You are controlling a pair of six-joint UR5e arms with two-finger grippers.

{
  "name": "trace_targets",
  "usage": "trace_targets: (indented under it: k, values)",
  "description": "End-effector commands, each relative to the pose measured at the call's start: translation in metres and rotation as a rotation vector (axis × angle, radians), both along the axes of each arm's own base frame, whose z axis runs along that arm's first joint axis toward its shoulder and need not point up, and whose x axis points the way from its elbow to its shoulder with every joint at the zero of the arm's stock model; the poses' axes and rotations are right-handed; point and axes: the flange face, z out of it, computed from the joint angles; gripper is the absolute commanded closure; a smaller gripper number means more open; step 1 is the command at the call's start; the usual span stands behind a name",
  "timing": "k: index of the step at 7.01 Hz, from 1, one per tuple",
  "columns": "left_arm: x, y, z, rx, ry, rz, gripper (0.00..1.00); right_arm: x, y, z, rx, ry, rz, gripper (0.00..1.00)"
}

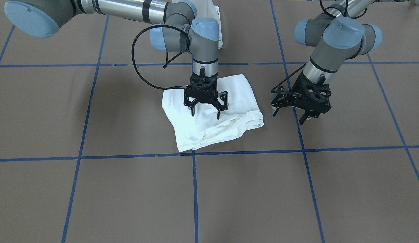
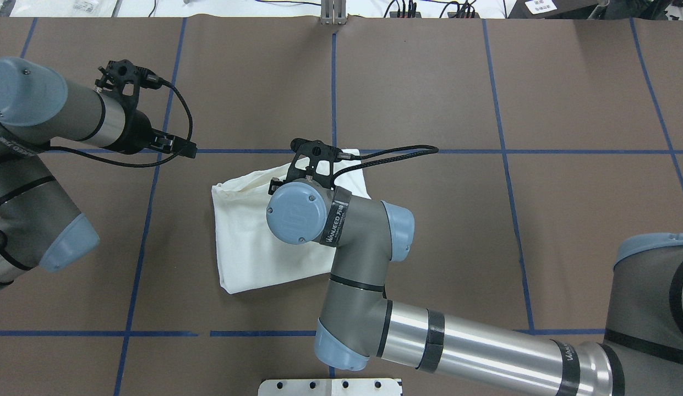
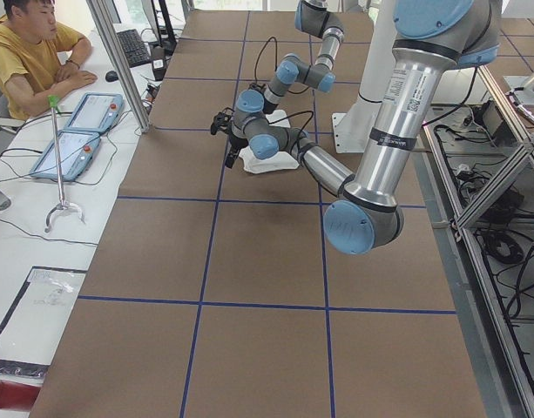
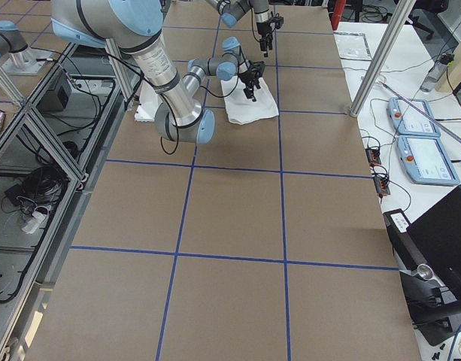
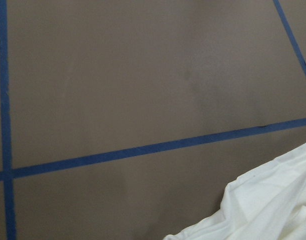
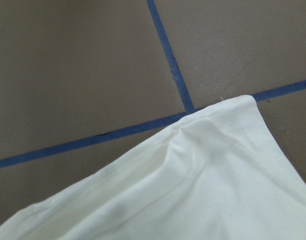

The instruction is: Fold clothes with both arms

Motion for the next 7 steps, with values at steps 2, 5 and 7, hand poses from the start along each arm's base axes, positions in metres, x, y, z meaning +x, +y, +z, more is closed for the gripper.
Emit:
trace_targets:
  k: [2, 5, 7]
  values:
    - [-0.006, 0.001, -0.001, 0.006, 0.004, 0.002, 0.0, -0.005, -0.045, 0.044, 0.03, 0.152, -0.029, 0.01]
    - [-0.007, 0.003, -0.004, 0.002, 0.013, -0.006, 0.0, 0.015, -0.153, 0.035, -0.005, 0.253, 0.007, 0.01]
    - [0.006, 0.008, -0.009, -0.089, 0.043, -0.065, 0.0, 0.08, -0.205, 0.018, -0.025, 0.196, -0.064, 0.01]
